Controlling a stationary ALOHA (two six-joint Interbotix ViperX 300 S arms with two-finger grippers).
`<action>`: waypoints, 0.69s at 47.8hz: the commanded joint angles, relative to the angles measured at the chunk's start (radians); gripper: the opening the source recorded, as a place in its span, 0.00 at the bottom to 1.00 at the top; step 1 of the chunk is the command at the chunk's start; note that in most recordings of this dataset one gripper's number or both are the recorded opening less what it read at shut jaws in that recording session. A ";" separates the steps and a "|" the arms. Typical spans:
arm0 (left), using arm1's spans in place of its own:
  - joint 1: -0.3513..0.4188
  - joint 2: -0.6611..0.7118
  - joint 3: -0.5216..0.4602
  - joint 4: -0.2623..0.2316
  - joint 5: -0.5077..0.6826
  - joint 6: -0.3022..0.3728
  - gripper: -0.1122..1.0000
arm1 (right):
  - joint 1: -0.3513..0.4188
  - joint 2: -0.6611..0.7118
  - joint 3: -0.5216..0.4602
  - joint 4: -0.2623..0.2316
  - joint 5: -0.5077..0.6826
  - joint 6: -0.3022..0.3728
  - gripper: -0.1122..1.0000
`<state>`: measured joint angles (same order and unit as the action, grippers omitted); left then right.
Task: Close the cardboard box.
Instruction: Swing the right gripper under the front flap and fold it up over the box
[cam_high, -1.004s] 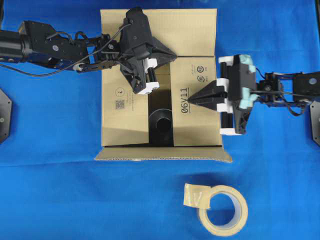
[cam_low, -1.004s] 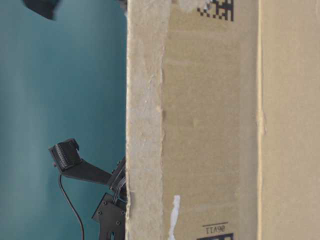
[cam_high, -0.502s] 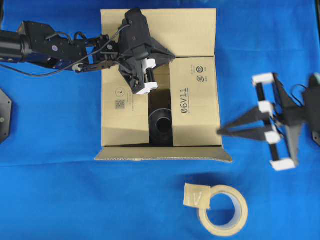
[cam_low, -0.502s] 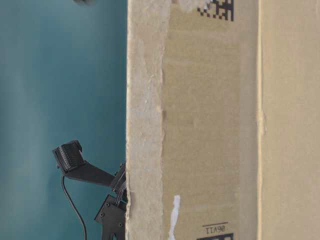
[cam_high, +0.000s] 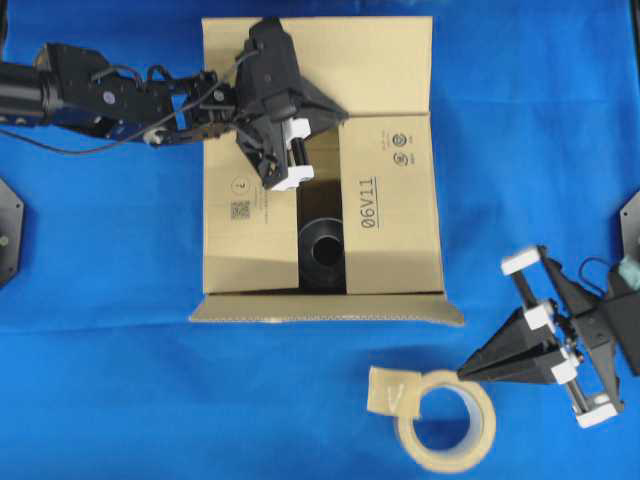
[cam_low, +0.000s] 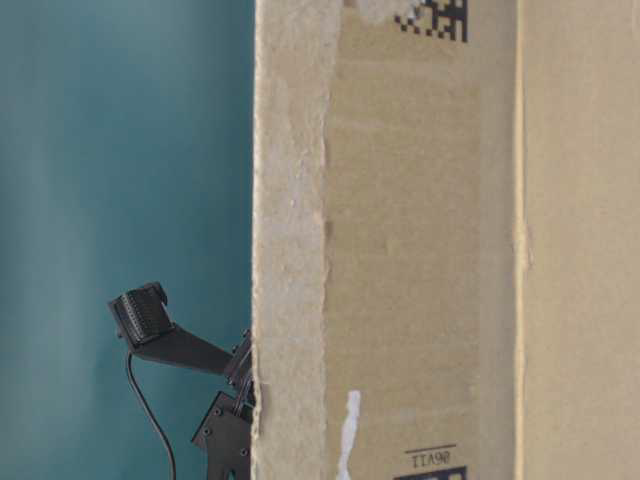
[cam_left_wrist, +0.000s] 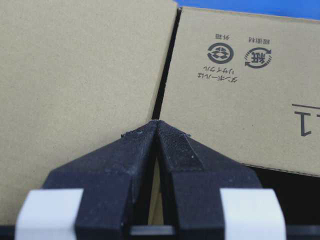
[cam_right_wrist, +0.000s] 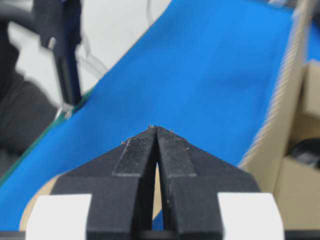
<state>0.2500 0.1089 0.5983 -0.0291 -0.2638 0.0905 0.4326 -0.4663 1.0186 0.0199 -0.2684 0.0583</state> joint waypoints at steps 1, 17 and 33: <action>0.003 -0.018 -0.006 0.000 -0.005 0.000 0.11 | 0.008 0.026 0.002 0.003 -0.043 0.000 0.10; 0.003 -0.020 -0.008 -0.002 -0.003 0.000 0.11 | -0.063 0.026 0.002 0.003 -0.072 -0.003 0.10; 0.003 -0.020 -0.006 -0.002 -0.003 0.000 0.11 | -0.291 -0.026 0.017 0.005 -0.064 -0.003 0.10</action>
<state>0.2516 0.1089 0.5998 -0.0291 -0.2638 0.0905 0.1841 -0.4832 1.0416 0.0215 -0.3283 0.0552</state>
